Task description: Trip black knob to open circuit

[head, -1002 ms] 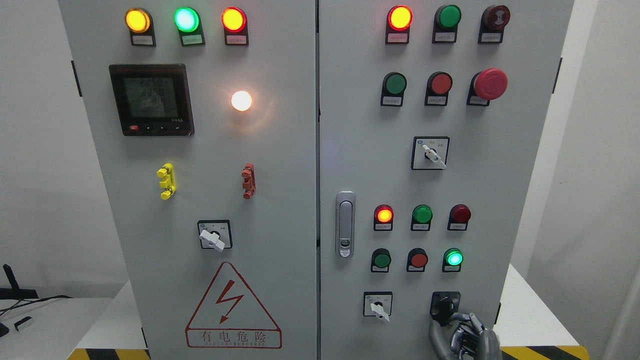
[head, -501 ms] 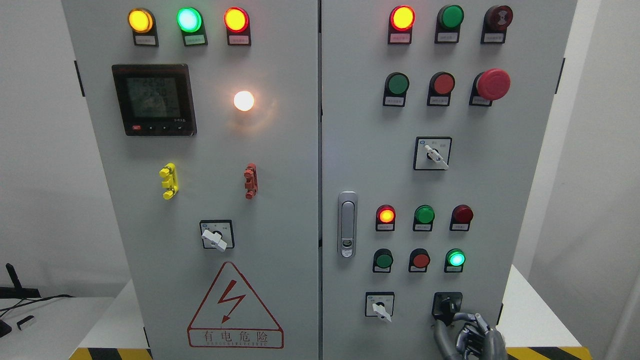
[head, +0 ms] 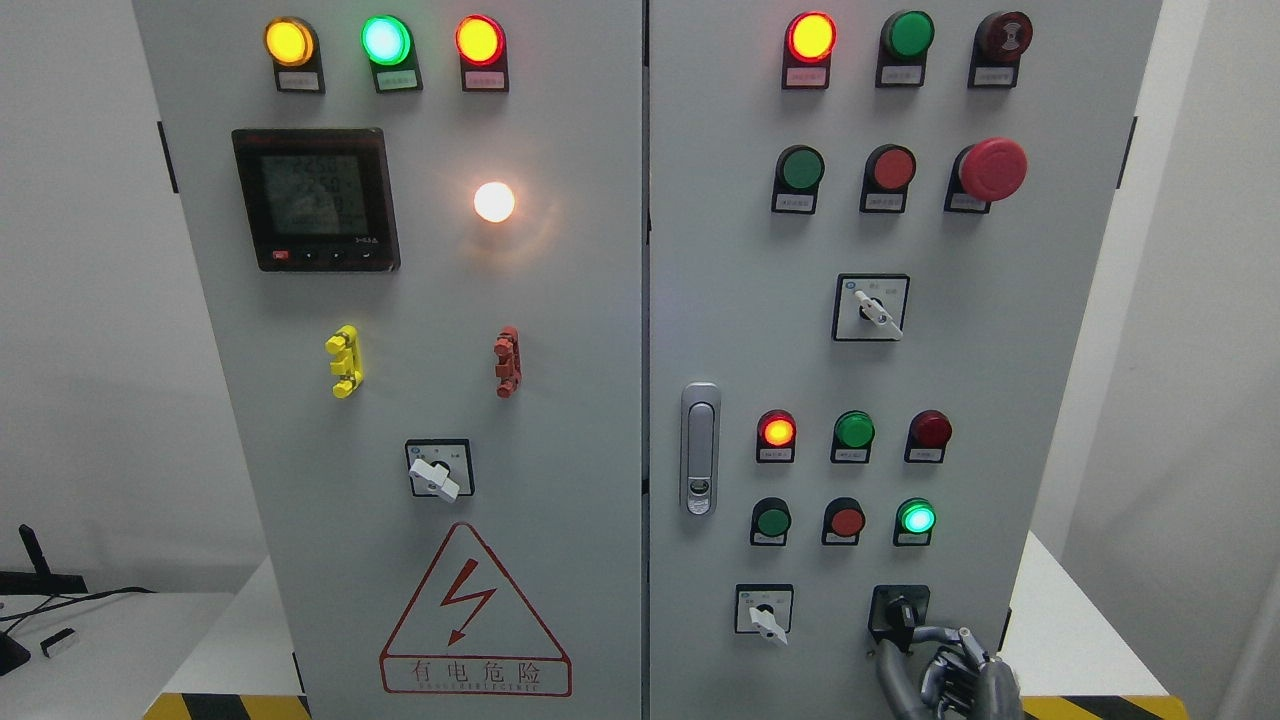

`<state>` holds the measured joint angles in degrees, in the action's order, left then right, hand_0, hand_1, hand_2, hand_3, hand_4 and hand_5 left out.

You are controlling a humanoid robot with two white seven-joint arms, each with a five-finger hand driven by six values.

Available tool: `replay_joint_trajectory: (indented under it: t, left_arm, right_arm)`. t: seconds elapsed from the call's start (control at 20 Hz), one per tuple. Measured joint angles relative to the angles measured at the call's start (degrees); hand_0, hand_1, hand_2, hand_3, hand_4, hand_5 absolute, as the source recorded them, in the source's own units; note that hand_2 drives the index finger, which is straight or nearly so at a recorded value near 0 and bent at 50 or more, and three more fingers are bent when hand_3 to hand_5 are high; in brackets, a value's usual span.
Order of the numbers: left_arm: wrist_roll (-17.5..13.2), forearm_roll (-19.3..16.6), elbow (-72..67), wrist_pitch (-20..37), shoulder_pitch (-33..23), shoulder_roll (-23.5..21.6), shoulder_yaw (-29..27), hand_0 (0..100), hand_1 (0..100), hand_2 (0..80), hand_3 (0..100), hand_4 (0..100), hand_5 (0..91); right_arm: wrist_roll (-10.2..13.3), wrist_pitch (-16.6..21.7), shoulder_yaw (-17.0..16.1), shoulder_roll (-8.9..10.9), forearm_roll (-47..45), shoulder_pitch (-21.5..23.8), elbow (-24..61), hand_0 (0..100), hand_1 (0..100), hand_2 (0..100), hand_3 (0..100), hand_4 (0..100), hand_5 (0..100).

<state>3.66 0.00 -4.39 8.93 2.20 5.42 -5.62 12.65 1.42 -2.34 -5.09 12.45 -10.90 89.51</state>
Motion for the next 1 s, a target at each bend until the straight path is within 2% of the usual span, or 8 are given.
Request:
replay_joint_trajectory:
  t: [0.9, 1.0]
  left_arm:
    - [0.0, 0.0, 0.0, 0.0, 0.0, 0.0, 0.0, 12, 39, 0.0, 0, 0, 0.0]
    - [0.0, 0.0, 0.0, 0.0, 0.0, 0.0, 0.0, 12, 39, 0.0, 0, 0, 0.0]
  right_arm:
    - [0.2, 0.5, -1.0, 0.27, -0.1, 0.2, 0.2, 34, 73, 49, 94, 100, 100]
    - [0.2, 0.7, -1.0, 0.28, -0.2, 0.4, 0.2, 31, 73, 49, 94, 100, 100]
